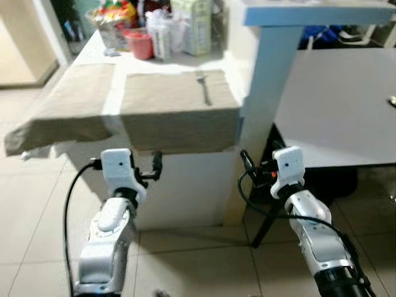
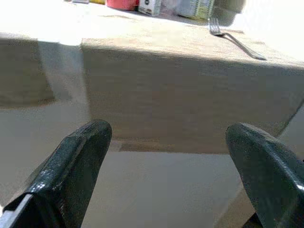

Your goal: Setting the table

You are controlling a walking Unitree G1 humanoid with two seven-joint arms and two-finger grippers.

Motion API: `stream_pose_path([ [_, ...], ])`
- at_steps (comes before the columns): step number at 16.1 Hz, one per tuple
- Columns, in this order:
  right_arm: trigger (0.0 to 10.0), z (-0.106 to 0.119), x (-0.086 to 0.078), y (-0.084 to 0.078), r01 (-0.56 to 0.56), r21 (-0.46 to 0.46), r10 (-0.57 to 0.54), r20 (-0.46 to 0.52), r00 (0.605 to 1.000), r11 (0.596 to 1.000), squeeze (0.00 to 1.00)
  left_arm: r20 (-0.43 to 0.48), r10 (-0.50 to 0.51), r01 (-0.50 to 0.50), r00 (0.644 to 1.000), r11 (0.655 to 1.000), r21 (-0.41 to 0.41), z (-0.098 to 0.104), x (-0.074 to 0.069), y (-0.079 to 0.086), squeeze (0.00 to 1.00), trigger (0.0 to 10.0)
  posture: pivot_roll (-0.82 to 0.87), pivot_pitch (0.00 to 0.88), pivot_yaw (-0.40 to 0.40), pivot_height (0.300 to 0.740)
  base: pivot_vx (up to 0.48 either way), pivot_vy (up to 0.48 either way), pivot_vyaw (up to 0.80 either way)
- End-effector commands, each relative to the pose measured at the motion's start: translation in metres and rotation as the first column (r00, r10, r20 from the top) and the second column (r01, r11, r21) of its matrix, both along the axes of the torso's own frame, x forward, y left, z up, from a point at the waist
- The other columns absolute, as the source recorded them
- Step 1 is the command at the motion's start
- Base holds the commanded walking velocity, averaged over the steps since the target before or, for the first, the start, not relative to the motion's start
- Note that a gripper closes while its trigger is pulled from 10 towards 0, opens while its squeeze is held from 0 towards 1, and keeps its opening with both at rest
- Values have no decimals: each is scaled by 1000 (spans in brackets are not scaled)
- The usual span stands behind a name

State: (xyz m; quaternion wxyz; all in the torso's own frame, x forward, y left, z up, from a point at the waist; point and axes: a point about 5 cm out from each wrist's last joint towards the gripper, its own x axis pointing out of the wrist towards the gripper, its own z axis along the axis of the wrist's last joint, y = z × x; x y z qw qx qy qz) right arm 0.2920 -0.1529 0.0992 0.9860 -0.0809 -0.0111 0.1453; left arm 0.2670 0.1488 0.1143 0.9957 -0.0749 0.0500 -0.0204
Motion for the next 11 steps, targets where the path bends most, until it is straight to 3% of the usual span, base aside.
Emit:
stream_pose_path([
  [1, 10000, 2, 4, -4, 9, -10, -9, -6, 1000, 1000, 0, 17, -17, 16, 1000, 1000, 2, 3, 4, -7, 0, 10000, -184, 0, 23, 740, 0, 0, 0],
  [7, 10000, -1, 8, 1, 21, 6, -21, -21, 1000, 1000, 0, 55, -37, 33, 998, 998, 58, 11, 13, -12, 0, 10000, -194, 0, 31, 740, 0, 0, 0],
  [9, 10000, -2, 6, 2, 16, -3, -16, -11, 1000, 1000, 0, 76, -39, 34, 996, 998, 60, 17, 15, -13, 0, 10000, -191, 0, 37, 740, 411, 0, 0],
  [11, 10000, 12, 8, 5, 32, 19, -33, 73, 997, 999, 0, 113, -61, 53, 992, 996, 69, 25, 15, -18, 0, 10000, -187, 0, 46, 740, 407, 253, 0],
])
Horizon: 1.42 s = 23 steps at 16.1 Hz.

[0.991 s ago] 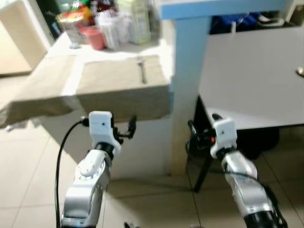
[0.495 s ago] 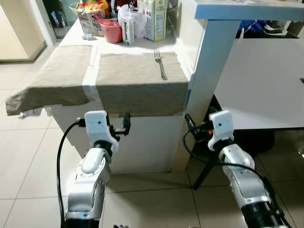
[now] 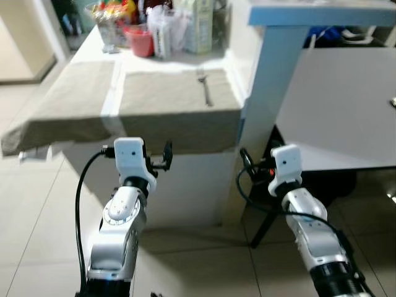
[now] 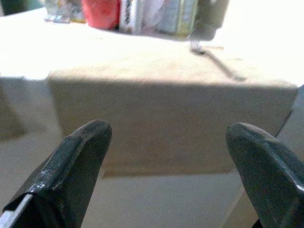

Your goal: Setting the table

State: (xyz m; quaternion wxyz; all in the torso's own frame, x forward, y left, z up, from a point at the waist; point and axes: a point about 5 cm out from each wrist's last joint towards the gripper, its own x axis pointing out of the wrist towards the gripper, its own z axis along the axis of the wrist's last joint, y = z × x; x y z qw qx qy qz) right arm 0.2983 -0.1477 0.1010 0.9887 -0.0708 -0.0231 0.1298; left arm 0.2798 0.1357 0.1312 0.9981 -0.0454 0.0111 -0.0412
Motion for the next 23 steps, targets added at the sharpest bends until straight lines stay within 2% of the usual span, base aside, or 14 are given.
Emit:
stream_pose_path([
  [1, 10000, 15, 3, 2, 5, -3, -5, 74, 997, 1000, 0, 36, -24, 23, 999, 1000, 13, 9, 1, -5, 0, 10000, -187, 0, 46, 740, 409, 247, 0],
  [5, 10000, 67, 7, 30, -98, 87, 77, 220, 973, 991, 0, 42, -26, 26, 999, 1000, 15, 10, 0, -3, 0, 10000, -175, 0, 49, 740, 408, 254, 0],
  [6, 10000, 76, 7, 38, -137, 97, 110, 242, 964, 986, 0, 44, -25, 24, 999, 1000, 15, 10, 0, -3, 0, 10000, -171, 0, 49, 740, 405, 259, 0],
  [8, 10000, 85, 10, 42, -154, 123, 118, 256, 959, 981, 0, 55, -35, 33, 998, 999, 31, 13, 0, -5, 0, 10000, -168, 0, 49, 740, 353, 317, 0],
  [13, 10000, 84, 17, 44, -118, 129, 87, 227, 970, 985, 0, 57, -56, 52, 997, 996, 72, 15, 3, -5, 0, 10000, -165, 0, 67, 740, 411, 74, 0],
  [17, 10000, 86, 37, 50, -87, 146, 60, 185, 981, 985, 0, 56, -76, 72, 995, 994, 78, 17, 4, -7, 0, 10000, -159, 0, 81, 740, 0, 0, 0],
  [20, 10000, 81, 64, 31, 62, 119, -74, 101, 992, 991, 0, 62, -72, 67, 996, 995, 75, 19, 5, -6, 0, 10000, -148, 0, 81, 740, 0, 0, 0],
  [23, 10000, 76, 68, 26, 86, 104, -95, 82, 992, 991, 0, 65, -70, 66, 995, 996, 64, 19, 3, -6, 0, 10000, -140, 0, 78, 740, 169, -241, 0],
])
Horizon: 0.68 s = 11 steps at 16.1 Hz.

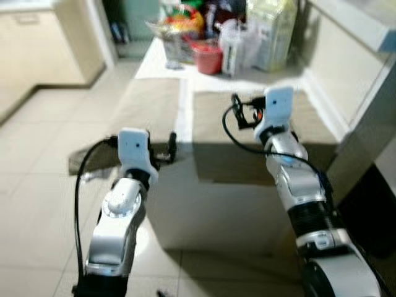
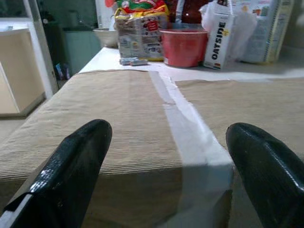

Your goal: Setting the table

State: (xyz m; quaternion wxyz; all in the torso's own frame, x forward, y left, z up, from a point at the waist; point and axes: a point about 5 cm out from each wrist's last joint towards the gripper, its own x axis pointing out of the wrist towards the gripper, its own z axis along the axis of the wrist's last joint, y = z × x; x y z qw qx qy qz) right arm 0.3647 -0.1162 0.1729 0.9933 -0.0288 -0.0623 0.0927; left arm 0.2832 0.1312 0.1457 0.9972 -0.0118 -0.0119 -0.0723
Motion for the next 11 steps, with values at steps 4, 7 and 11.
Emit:
stream_pose_path([
  [4, 10000, 2, 6, -4, 36, -5, -36, 17, 999, 999, 0, 15, -17, 17, 1000, 1000, 7, 5, -2, -3, 0, 10000, -143, 0, 83, 740, 262, -399, 0],
  [7, 10000, 1, 8, -5, 41, -15, -41, 18, 999, 999, 0, 6, -21, 21, 1000, 1000, 9, 3, -1, -3, 0, 10000, -145, 0, 82, 740, 283, -385, 0],
  [11, 10000, -3, 10, -4, 34, -28, -34, 7, 999, 999, 0, -8, -4, 4, 1000, 1000, -14, 1, -2, -2, 0, 10000, -145, 0, 80, 740, 78, -91, 0],
])
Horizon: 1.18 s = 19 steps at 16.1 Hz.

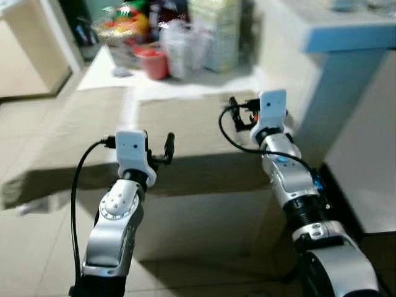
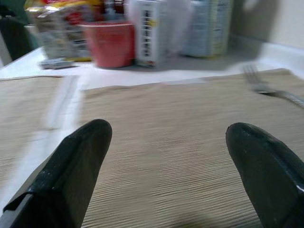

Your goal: Setting the table

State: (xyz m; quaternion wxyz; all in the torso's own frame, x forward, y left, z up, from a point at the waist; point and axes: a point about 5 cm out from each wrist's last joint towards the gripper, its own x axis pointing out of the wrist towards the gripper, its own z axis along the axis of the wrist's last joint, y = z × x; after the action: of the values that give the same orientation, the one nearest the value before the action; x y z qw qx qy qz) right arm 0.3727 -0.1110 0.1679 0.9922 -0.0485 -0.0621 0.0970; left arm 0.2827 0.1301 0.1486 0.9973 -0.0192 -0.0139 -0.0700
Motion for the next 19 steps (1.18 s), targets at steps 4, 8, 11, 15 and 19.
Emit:
stream_pose_path([
  [4, 10000, -2, 8, -6, 57, 30, -56, -44, 997, 998, 0, -15, 1, -1, 1000, 1000, -6, -2, -4, 0, 0, 10000, -134, 0, 77, 740, 0, 0, 0],
  [8, 10000, 2, 17, -5, 73, 53, -68, -79, 995, 996, 0, -19, 4, -4, 1000, 1000, -1, -1, -6, 1, 0, 10000, -118, 0, 79, 740, 0, 0, 0],
  [11, 10000, 5, 24, -3, 89, 58, -83, -98, 992, 994, 0, -21, 10, -9, 1000, 1000, 13, -1, -8, 3, 0, 10000, -107, 0, 79, 740, 0, 0, 0],
  [15, 10000, 3, 28, -3, 111, 42, -105, -129, 986, 993, 0, -8, 16, -16, 1000, 1000, 9, 3, -6, 4, 0, 10000, -105, 0, 80, 740, 0, 0, 0],
  [19, 10000, 9, 31, -2, 104, 21, -101, -118, 988, 994, 0, -29, -44, 43, 999, 998, -43, 14, -37, 23, 0, 10000, -87, 0, 76, 740, 0, 0, 0],
])
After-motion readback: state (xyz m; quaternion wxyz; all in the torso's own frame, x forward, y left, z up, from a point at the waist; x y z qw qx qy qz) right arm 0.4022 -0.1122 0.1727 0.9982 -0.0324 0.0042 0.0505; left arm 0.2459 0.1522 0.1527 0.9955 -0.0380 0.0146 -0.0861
